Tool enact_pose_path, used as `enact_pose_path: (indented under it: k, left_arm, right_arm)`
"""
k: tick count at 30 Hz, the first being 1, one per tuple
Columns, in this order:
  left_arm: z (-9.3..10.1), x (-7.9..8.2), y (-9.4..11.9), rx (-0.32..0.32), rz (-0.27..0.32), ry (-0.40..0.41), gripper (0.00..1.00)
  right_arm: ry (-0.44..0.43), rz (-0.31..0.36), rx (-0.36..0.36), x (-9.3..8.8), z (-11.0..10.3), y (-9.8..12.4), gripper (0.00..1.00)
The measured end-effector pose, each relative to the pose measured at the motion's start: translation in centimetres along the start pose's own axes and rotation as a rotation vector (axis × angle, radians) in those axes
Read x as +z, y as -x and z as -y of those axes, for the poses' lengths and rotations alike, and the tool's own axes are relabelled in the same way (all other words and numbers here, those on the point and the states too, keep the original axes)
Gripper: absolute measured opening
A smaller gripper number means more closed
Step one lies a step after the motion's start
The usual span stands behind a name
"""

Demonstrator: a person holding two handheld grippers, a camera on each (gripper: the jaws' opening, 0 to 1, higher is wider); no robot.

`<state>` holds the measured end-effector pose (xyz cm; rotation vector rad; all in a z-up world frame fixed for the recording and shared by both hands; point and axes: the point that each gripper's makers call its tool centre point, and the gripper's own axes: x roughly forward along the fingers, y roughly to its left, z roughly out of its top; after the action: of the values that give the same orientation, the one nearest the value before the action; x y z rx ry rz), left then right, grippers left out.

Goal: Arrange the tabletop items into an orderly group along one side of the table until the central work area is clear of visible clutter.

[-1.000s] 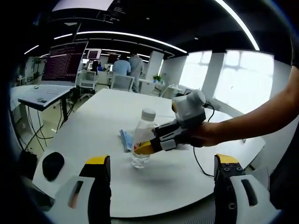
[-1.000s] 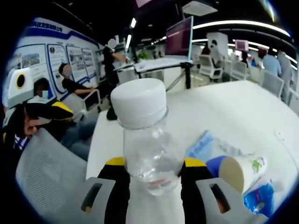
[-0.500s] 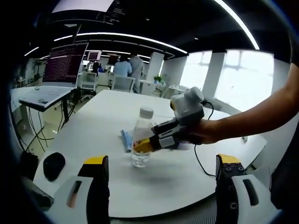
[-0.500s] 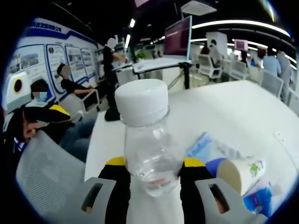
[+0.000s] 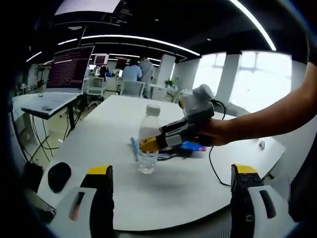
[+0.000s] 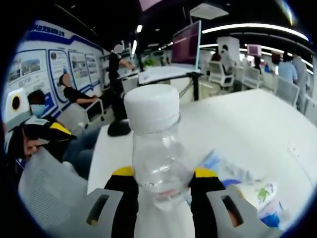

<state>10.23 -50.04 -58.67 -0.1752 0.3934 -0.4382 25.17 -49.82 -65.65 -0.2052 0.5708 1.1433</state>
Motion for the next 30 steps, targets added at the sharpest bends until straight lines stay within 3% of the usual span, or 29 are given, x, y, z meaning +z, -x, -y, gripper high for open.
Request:
enact_pose_path:
  k: [18,30]
  left_arm:
    - [-0.6,0.0,0.2,0.029,0.014,0.0,1.0]
    - [-1.1,0.3,0.3,0.049,0.03,0.045,1.0]
  right_arm:
    - [0.013,0.006,-0.005,2.1,1.6,-1.4,0.37]
    - [0.035,-0.004,0.013,3.7,2.5,-3.4,0.37]
